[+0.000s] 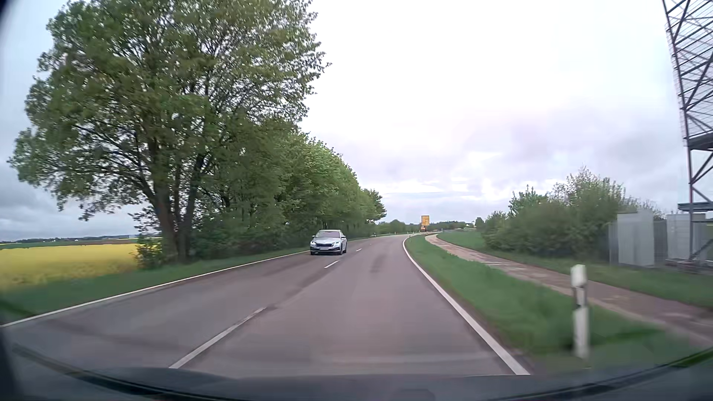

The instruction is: Follow the waypoints while adhering to traffic rules and regulations

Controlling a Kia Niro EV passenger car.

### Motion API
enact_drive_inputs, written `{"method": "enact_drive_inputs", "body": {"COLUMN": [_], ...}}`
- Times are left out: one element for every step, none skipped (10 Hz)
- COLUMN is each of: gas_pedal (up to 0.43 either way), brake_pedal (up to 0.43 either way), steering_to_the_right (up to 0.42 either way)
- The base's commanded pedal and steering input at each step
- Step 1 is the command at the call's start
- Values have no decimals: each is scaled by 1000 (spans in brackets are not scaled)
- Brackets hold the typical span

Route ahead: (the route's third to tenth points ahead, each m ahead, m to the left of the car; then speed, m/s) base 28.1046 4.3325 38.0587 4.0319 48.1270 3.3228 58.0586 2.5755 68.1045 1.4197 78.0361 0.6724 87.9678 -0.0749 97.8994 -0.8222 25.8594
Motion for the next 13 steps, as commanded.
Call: {"method": "enact_drive_inputs", "body": {"gas_pedal": [150,130,130,118,118,118,118,118,118,118,118,110,110], "brake_pedal": [0,0,0,0,0,0,0,0,0,0,0,0,0], "steering_to_the_right": [7,7,7,7,6,7,7,6,6,7,7,6,7]}}
